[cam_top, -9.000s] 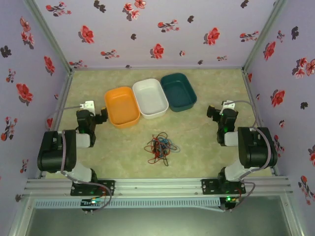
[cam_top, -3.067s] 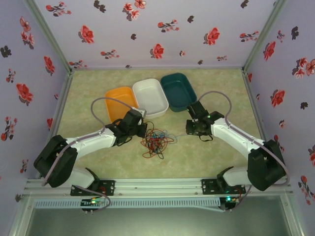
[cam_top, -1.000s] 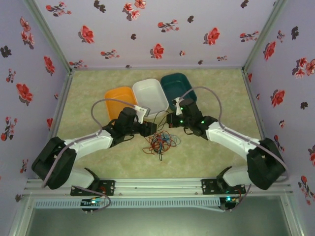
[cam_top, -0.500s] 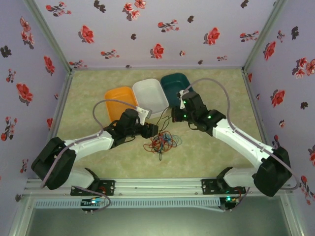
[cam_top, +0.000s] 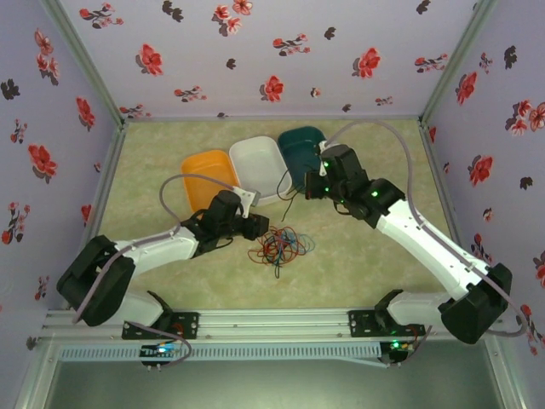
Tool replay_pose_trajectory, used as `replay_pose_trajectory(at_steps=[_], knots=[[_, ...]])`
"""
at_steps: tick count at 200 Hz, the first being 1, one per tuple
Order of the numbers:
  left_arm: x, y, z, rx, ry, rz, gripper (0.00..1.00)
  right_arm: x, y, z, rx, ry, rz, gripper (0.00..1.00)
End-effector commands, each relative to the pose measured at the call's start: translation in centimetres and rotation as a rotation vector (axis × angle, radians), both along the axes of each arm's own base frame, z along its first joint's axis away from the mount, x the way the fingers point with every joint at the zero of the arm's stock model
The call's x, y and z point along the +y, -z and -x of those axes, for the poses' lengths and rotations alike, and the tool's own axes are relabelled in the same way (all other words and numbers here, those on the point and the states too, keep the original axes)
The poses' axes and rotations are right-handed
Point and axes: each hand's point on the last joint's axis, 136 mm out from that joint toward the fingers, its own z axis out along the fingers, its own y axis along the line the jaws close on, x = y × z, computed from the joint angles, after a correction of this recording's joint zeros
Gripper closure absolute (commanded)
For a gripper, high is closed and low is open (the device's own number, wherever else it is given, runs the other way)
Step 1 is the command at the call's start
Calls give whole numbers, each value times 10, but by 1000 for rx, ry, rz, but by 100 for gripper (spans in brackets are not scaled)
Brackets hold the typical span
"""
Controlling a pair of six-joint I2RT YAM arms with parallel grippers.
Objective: Untangle the cables
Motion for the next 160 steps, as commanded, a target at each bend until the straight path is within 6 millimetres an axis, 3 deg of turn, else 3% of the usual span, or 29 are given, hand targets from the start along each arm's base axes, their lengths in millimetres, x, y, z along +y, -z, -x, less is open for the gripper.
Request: replay_pose_trajectory(at_steps=[1,41,82,136,160], knots=[[2,-27,1,-78,6,27,48,-9,-6,0,-14,18,53,100],[2,-84,-5,-221,2,103,22,-6,-3,-1,-4,9,53,100],[-9,-136,-20,-364,-11,192,8,0,0,-1,10,-10,36,100],[-44,-143,-45,-430,-11,86,8,4,-4,3,9,-32,8,100],[-43,-131,-62,-423,-93,-34,19,1,-11,6,-6,-31,2,100]])
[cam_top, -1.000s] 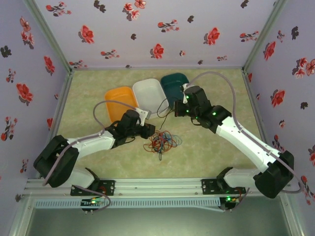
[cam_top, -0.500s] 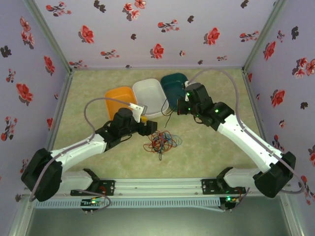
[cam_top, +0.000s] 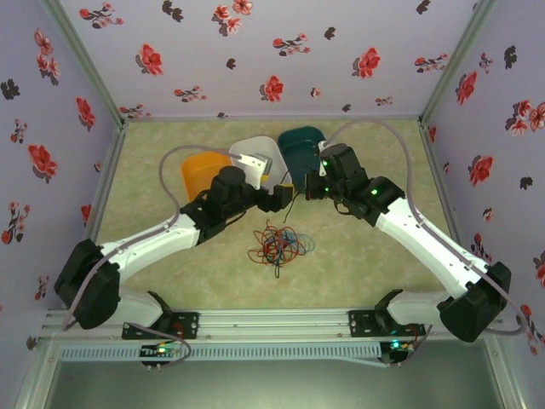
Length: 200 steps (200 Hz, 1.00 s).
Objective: Untangle the cables
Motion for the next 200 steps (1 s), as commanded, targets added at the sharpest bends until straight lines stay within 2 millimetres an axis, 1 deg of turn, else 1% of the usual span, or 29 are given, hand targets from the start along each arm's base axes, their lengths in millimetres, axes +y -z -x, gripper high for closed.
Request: replay_pose_trajectory(at_steps=[1,16,27,41,64,89,106,117,125,136,158,177,200], knots=[[5,4,-19,-40,-115,-118,20,0,-16,4,-31,-17,-21,100],[20,13,-33,-10,-239,-169,34,-2,-20,6,-43,-16,-25,100],[32,17,-39,-5,-312,-203,39,-4,-22,6,-48,-13,-18,100],[43,16,-42,-10,-364,-225,40,-11,-22,5,-54,11,9,100],[54,13,-41,-26,-403,-243,40,-25,-26,0,-70,67,66,100],[60,13,-38,-37,-409,-257,39,-34,-36,-7,-92,99,97,100],[63,12,-35,-46,-402,-256,37,-40,-43,-17,-95,127,104,100],[64,11,-32,-54,-393,-252,33,-43,-48,-25,-96,144,109,100],[64,9,-30,-63,-385,-249,30,-47,-55,-32,-103,164,111,100],[67,10,-28,-68,-383,-255,28,-50,-58,-43,-100,182,115,100],[75,12,-26,-62,-400,-280,24,-52,-67,-61,-111,194,124,100],[75,14,-21,-60,-375,-278,14,-57,-71,-79,-108,222,145,100],[65,13,-11,-68,-285,-253,2,-56,-74,-98,-107,226,156,100]])
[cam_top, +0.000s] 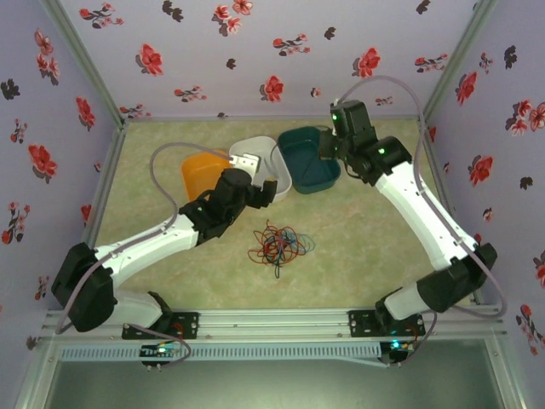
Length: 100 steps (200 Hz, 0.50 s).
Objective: Untangle the cables
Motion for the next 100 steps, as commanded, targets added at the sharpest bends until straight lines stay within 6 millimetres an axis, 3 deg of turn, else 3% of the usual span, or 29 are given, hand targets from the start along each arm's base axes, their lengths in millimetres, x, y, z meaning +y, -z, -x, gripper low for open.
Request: replay_pose_trajectory(at_steps=[1,34,100], knots=[[-1,-1,11,-9,68,-3,1,-8,-8,-16,-9,20,48,100],[-4,-4,21,-16,130,14,0,-7,-5,-39,10,29,79,100],[4,3,26,8,103,48,0,-22,26,-78,68,89,187,100]])
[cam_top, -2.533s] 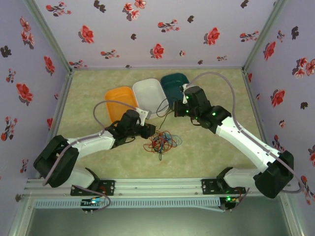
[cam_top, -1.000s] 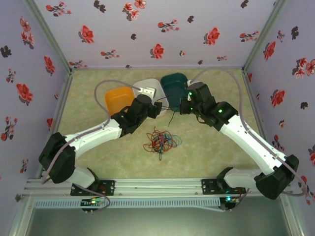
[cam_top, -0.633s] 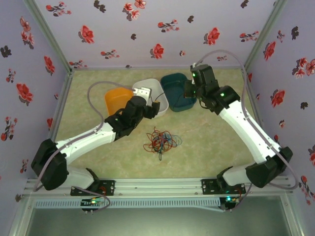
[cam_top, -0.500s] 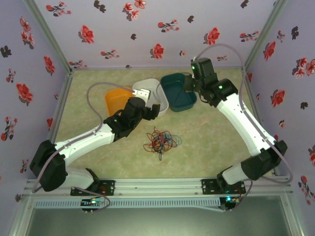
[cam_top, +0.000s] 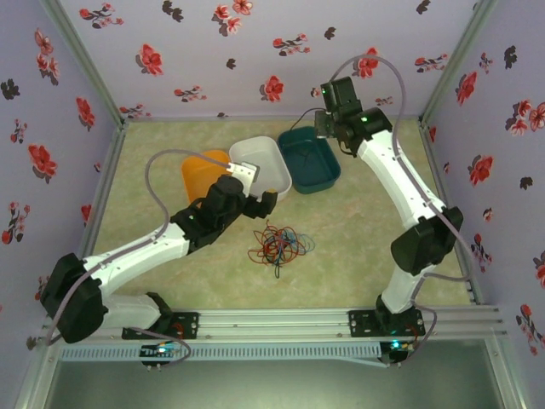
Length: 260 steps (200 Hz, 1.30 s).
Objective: Untangle the cables
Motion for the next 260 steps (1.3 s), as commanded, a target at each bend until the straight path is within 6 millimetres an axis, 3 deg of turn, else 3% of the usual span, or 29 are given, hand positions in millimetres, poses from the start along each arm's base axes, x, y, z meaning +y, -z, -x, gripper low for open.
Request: replay_pose_trajectory(at_steps=[1,48,109,200,260], knots=[[3,-3,4,-2,-2,36,0,-17,6,-10,14,34,80,100],[12,-2,8,6,-27,69,0,-30,36,-31,76,71,115,100],[25,1,3,31,-90,103,0,-25,102,-54,211,54,136,100],[31,7,1,66,-126,125,0,-20,187,-68,369,32,206,100],[33,10,2,91,-140,132,0,-14,219,-76,404,18,201,95]])
